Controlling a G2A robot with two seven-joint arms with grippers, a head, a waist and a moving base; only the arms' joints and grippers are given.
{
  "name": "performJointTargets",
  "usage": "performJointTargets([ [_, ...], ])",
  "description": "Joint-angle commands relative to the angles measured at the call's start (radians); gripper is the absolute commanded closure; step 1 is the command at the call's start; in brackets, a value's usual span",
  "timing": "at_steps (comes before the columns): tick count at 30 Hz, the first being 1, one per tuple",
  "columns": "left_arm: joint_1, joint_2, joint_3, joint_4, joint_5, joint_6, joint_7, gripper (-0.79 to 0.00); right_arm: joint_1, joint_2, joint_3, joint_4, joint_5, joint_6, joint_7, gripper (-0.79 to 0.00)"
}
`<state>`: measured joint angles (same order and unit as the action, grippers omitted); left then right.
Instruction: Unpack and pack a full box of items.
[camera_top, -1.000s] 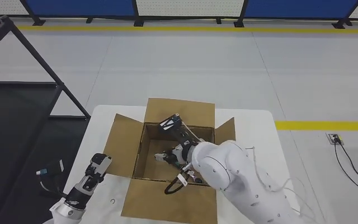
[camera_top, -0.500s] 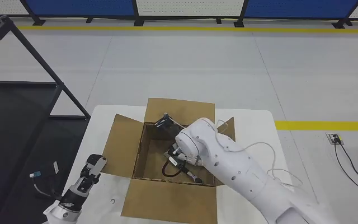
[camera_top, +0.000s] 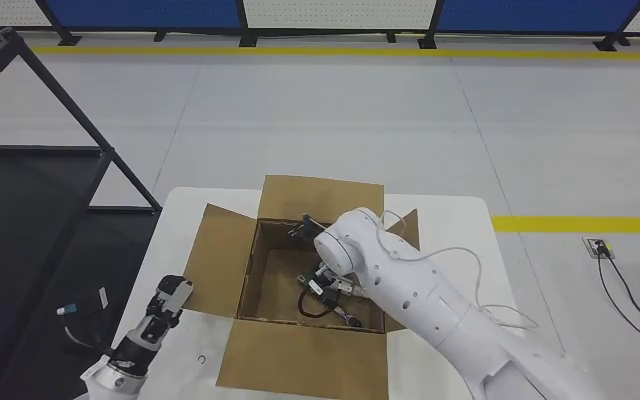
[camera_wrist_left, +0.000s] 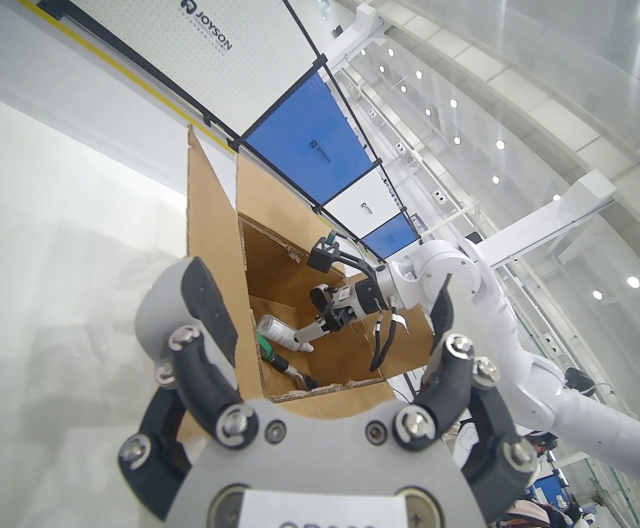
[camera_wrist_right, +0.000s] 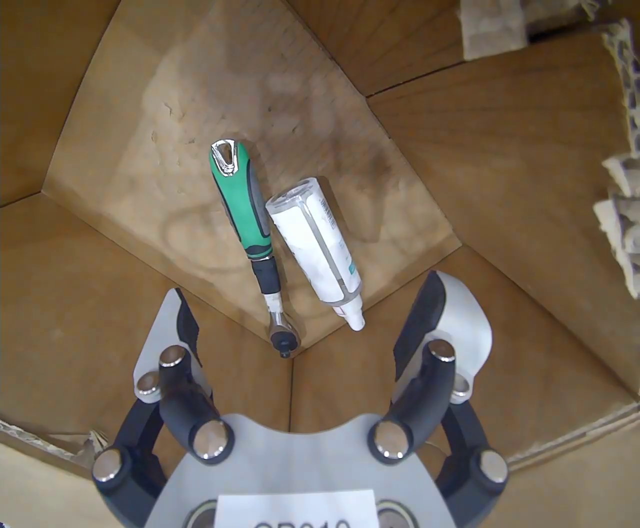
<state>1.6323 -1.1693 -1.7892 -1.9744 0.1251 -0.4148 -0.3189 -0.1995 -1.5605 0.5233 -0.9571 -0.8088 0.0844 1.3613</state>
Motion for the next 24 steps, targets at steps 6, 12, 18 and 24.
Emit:
performJointTargets([
  [6,0.004,0.000,0.004,-0.005,0.008,0.006,0.006,-0.785,-0.023,0.000,-0.031,0.011,-0.100,-0.104,-0.069,-0.785],
  [12,0.009,0.000,0.007,-0.009,0.012,0.006,0.009,-0.785,-0.016,-0.005,-0.045,0.087,-0.127,-0.273,-0.087,-0.536],
  [18,0.010,0.000,0.007,-0.012,0.013,0.012,0.014,-0.785,-0.010,-0.029,-0.071,0.161,-0.143,-0.339,-0.080,-0.508],
  [24,0.009,0.000,0.007,-0.012,0.016,0.017,0.017,-0.785,-0.005,-0.057,-0.083,0.237,-0.140,-0.377,-0.112,-0.379],
])
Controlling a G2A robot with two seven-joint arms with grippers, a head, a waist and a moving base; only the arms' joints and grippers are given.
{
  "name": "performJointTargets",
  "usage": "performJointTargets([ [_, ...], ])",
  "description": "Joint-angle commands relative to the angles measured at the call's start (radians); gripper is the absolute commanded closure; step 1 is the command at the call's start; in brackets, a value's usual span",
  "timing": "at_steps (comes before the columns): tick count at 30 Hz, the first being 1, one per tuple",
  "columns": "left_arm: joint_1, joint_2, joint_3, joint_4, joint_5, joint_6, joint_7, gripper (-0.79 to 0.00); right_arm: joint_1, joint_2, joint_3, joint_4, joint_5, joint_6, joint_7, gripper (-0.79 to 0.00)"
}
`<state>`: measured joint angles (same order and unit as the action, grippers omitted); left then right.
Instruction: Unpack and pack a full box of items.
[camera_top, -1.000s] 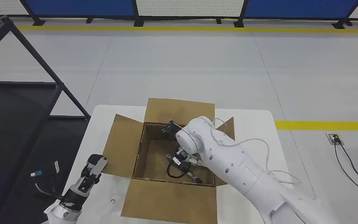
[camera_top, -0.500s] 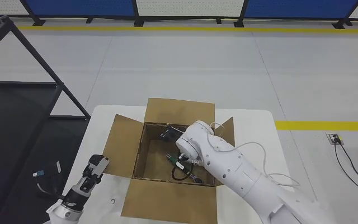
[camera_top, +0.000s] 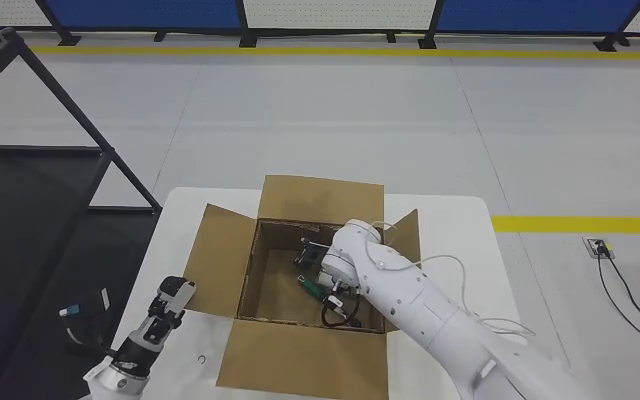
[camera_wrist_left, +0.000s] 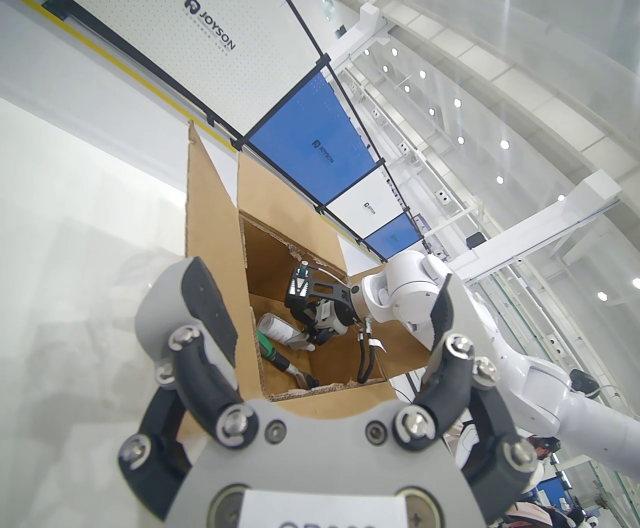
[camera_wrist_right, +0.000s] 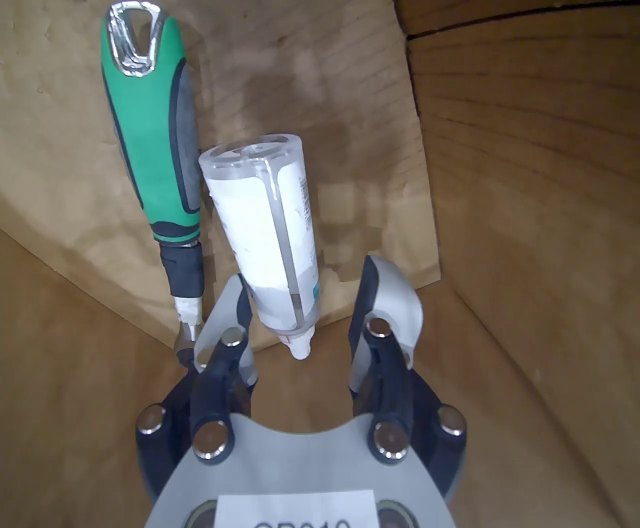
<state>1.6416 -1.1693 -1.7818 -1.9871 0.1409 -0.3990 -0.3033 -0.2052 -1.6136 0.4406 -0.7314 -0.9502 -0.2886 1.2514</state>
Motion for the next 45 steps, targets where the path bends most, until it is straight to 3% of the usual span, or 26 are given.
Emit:
performJointTargets([
  [1,-0.001,0.000,0.000,0.000,0.001,0.003,0.001,-0.785,0.001,-0.008,-0.002,0.022,0.004,-0.009,-0.006,-0.379],
  [4,-0.002,0.000,0.001,0.001,0.002,0.004,0.004,-0.785,0.003,-0.021,-0.004,0.055,0.008,-0.016,-0.014,-0.391],
  [5,-0.002,0.000,0.001,0.001,0.003,0.005,0.004,-0.785,0.005,-0.024,-0.004,0.067,0.008,-0.018,-0.019,-0.440],
  [6,-0.002,0.000,0.002,0.001,0.005,0.006,0.004,-0.785,0.006,-0.028,-0.004,0.078,0.012,-0.024,-0.024,-0.394],
  [9,-0.003,0.000,0.002,0.002,0.006,0.005,0.006,-0.785,0.009,-0.039,-0.003,0.106,0.016,-0.035,-0.035,-0.366],
  [11,-0.003,0.000,0.003,0.002,0.007,0.005,0.008,-0.785,0.013,-0.045,-0.003,0.121,0.017,-0.040,-0.038,-0.249],
  [12,-0.003,0.000,0.003,0.001,0.007,0.005,0.008,-0.785,0.014,-0.049,-0.003,0.128,0.017,-0.042,-0.039,-0.065],
  [13,-0.003,0.000,0.004,0.001,0.007,0.006,0.008,-0.785,0.016,-0.052,-0.003,0.134,0.016,-0.044,-0.041,0.000],
  [23,-0.017,0.000,0.023,-0.001,0.015,0.011,-0.002,-0.785,0.024,-0.055,0.019,0.053,0.018,-0.098,-0.037,0.000],
  [27,-0.028,0.001,0.031,-0.004,0.017,0.015,-0.011,-0.785,-0.005,-0.028,0.041,-0.079,-0.001,-0.123,-0.004,0.000],
  [31,-0.038,0.002,0.039,0.001,0.016,0.013,-0.020,-0.785,-0.069,0.022,0.091,-0.288,-0.065,-0.080,0.047,0.000],
  [39,-0.048,0.003,0.047,0.010,0.011,0.002,-0.030,-0.785,-0.332,0.141,0.261,-0.843,-0.295,0.044,0.143,0.000],
  [45,-0.056,0.004,0.058,0.019,0.010,-0.002,-0.041,-0.785,-0.494,0.181,0.359,-1.160,-0.511,0.172,0.111,0.000],
])
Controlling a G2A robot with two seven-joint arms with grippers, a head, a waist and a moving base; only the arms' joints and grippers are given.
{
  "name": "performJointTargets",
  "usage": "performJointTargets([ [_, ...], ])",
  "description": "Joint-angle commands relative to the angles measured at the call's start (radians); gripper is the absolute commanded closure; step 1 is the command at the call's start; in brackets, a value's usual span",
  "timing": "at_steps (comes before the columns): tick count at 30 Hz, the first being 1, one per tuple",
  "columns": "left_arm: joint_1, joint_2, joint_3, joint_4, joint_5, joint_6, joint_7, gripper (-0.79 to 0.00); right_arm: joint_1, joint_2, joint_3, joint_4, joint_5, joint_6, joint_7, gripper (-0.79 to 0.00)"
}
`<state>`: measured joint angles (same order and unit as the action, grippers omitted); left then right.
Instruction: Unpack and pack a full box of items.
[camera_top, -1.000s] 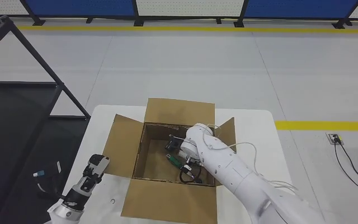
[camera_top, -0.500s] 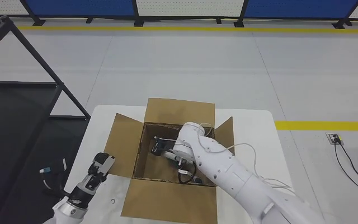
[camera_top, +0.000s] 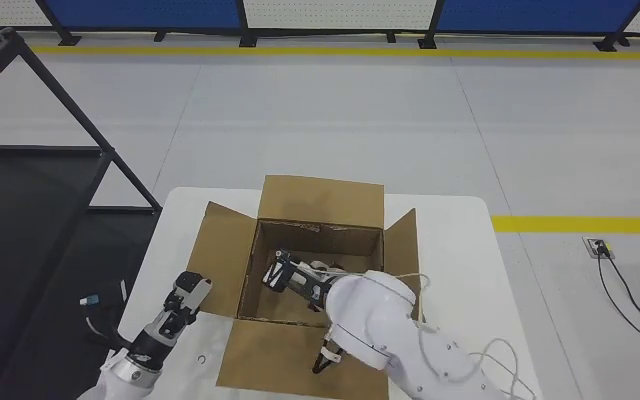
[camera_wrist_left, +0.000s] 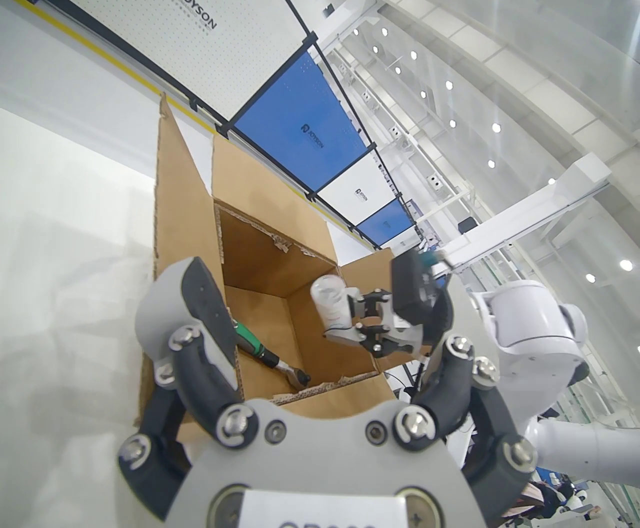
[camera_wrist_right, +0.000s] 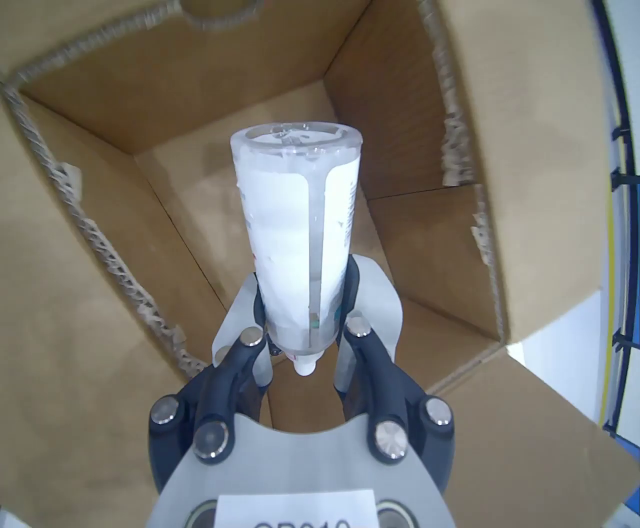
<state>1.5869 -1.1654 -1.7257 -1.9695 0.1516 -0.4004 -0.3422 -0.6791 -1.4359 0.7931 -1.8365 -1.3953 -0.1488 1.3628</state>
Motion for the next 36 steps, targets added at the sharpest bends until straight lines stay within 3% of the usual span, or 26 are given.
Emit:
performJointTargets([
  [1,-0.002,0.000,0.004,0.002,-0.001,-0.002,-0.003,-0.785,-0.047,0.006,0.011,-0.103,-0.112,0.067,-0.007,0.000],
  [6,-0.009,0.001,0.019,0.006,0.000,-0.004,-0.010,-0.785,-0.166,0.021,0.079,-0.316,-0.261,0.159,-0.004,0.000],
  [12,-0.016,0.001,0.027,0.011,-0.001,-0.002,-0.011,-0.785,-0.278,0.030,0.210,-0.428,-0.441,0.278,0.048,0.000],
  [20,-0.029,0.002,0.047,0.011,0.004,0.008,-0.015,-0.785,-0.446,0.036,0.472,-0.513,-0.364,0.375,-0.004,0.000],
  [29,-0.039,0.002,0.067,0.001,0.028,0.035,-0.019,-0.785,-0.433,0.045,0.777,-0.312,-0.067,0.307,0.043,0.000],
  [36,-0.049,0.002,0.083,-0.010,0.044,0.060,-0.013,-0.785,-0.343,0.059,0.858,-0.062,0.016,0.211,0.129,0.000],
])
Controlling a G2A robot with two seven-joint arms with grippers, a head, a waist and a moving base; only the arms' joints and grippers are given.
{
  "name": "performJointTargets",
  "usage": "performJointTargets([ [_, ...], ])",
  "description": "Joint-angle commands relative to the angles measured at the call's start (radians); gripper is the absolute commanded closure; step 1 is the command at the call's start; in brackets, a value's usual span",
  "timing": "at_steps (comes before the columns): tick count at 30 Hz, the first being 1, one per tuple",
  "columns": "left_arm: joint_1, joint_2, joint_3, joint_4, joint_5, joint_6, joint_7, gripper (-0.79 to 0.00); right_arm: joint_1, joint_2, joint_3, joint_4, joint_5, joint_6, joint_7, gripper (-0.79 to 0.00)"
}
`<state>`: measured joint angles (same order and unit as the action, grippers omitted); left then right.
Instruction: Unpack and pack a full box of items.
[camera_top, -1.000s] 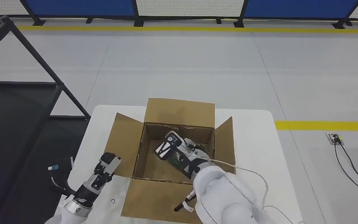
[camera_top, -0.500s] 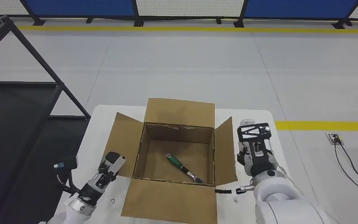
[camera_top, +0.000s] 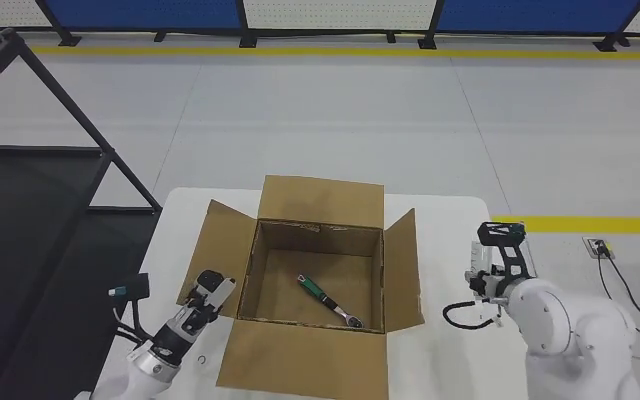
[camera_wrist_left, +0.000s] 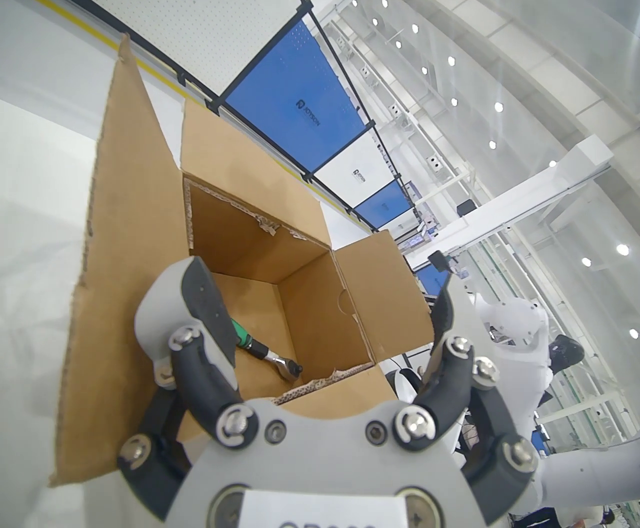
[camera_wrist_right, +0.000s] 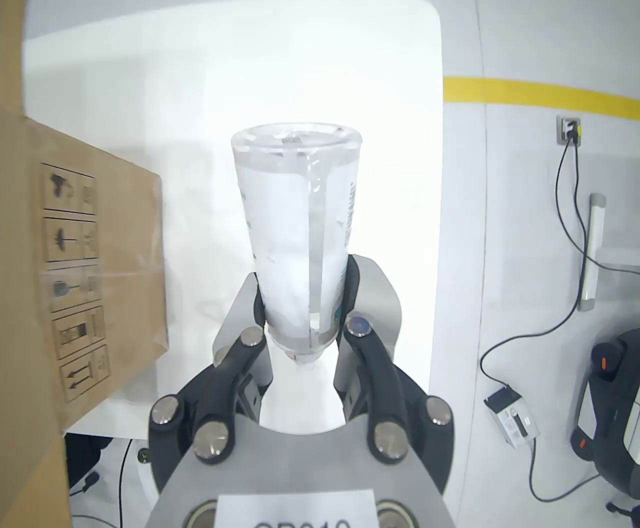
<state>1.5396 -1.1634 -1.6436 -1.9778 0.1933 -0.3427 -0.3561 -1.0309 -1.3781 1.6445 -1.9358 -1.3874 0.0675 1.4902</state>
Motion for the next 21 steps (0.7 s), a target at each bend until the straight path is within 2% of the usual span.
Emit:
performJointTargets([
  [1,-0.002,0.000,0.003,-0.002,0.004,0.004,0.003,-0.785,0.016,0.003,0.010,0.071,0.019,-0.022,0.006,0.000],
  [7,-0.010,0.000,0.011,-0.002,0.011,0.018,0.011,-0.785,0.061,0.012,0.006,0.259,0.026,-0.055,0.010,0.000],
  [21,-0.014,0.000,0.021,-0.007,0.026,0.029,0.023,-0.785,0.167,0.024,-0.032,0.563,-0.006,-0.028,-0.009,0.000],
])
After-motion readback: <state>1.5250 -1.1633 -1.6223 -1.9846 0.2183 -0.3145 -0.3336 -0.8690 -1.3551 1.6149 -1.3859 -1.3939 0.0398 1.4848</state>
